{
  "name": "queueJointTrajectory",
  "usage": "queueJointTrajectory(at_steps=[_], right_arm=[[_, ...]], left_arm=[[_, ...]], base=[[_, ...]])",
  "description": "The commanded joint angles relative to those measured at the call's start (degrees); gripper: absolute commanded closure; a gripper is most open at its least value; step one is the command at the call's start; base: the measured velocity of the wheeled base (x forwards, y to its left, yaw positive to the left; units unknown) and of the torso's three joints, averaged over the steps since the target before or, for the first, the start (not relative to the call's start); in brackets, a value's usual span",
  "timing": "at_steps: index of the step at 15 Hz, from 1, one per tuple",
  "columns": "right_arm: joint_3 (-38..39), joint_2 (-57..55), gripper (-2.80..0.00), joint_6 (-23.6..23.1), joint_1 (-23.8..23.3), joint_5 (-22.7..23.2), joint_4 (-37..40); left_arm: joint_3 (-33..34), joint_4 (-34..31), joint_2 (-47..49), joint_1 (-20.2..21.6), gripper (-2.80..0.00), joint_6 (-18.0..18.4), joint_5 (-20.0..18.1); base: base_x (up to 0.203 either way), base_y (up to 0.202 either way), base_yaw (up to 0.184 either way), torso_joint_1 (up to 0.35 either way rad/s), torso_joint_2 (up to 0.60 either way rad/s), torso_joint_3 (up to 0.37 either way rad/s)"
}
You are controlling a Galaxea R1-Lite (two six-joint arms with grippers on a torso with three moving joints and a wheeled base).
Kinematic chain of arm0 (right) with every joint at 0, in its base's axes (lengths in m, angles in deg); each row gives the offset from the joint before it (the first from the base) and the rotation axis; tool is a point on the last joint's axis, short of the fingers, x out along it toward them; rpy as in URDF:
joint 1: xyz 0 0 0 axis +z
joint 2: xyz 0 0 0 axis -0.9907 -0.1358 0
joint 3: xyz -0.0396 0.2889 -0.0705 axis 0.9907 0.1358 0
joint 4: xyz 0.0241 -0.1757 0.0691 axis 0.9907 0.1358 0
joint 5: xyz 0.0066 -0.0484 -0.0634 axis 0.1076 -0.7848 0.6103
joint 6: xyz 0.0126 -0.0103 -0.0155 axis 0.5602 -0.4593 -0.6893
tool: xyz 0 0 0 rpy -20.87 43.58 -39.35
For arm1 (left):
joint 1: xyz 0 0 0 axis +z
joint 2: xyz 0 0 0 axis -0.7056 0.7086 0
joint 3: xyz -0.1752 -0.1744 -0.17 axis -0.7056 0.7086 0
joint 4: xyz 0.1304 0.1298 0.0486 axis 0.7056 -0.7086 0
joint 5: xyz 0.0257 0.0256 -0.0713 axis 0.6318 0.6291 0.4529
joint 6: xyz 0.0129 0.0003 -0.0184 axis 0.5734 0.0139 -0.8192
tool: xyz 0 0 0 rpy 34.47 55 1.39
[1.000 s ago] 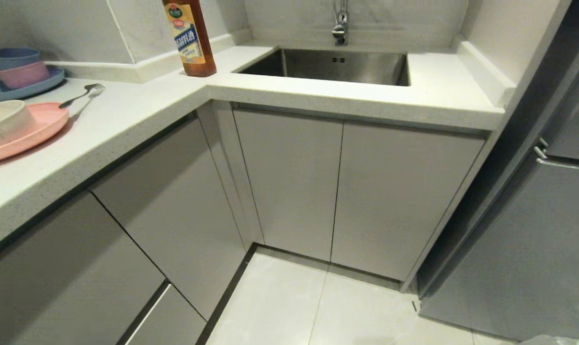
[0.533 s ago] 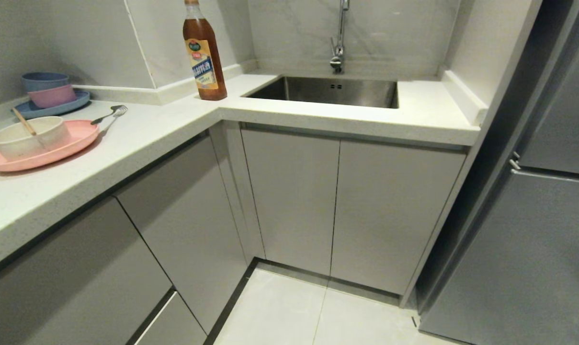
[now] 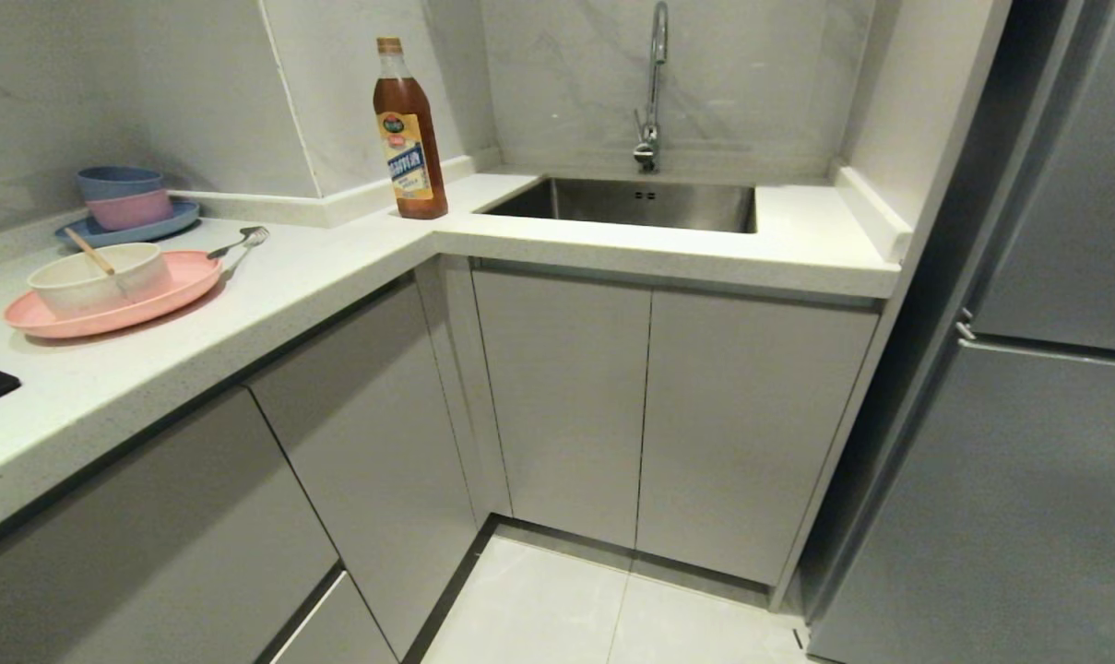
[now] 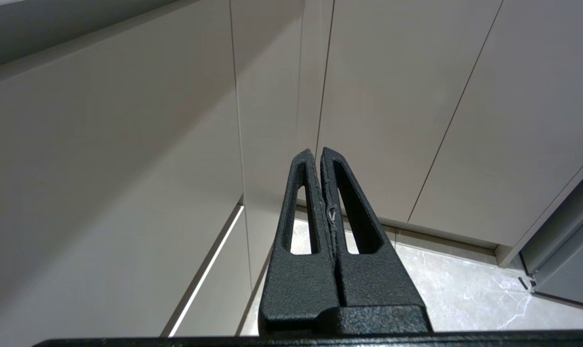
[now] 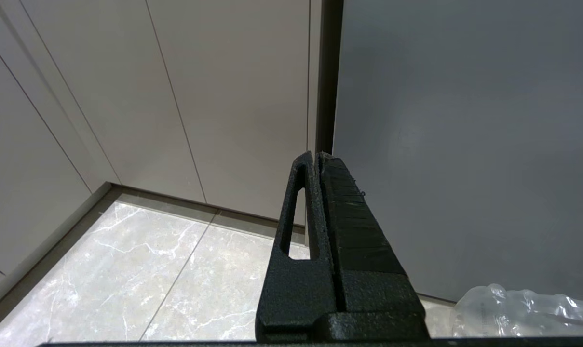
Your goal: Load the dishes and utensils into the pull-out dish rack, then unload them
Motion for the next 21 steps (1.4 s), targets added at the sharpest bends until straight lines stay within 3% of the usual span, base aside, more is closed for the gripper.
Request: queueJointTrajectory(at_steps=[1,21], right_arm=[[0.0,-0.05,0.0,0.0,0.0,0.0,0.0],[0.0,-0.05,0.0,0.0,0.0,0.0,0.0]], left_arm=[[0.0,0.04,-0.07,0.05,0.0,-0.02,0.01],[0.0,0.04,-0.07,0.03,0.0,-0.01,0.04]], base=[[0.0,0.0,0.0,0.0,0.0,0.0],[0.0,0.0,0.0,0.0,0.0,0.0]])
